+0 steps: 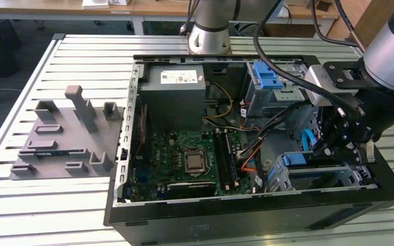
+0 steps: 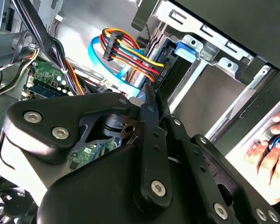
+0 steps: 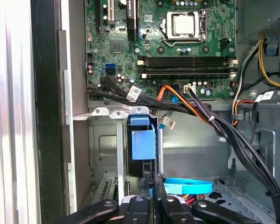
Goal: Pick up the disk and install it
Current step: 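Insert the second disk wire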
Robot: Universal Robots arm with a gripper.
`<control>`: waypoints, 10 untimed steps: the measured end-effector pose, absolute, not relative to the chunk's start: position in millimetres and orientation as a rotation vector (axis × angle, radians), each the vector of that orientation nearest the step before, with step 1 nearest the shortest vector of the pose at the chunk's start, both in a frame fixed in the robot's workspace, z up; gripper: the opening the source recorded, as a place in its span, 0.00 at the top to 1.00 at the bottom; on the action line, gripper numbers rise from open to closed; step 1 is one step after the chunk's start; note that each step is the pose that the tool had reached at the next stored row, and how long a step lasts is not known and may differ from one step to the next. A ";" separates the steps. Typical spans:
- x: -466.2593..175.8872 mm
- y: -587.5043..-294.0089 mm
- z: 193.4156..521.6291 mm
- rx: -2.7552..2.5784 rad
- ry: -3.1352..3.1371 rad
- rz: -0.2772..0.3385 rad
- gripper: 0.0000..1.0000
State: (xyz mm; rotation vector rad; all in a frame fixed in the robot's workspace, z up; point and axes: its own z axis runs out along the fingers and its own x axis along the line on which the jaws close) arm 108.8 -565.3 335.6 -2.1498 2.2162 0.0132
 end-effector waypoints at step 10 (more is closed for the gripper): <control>110.1 -564.4 334.2 -2.149 2.217 0.013 0.84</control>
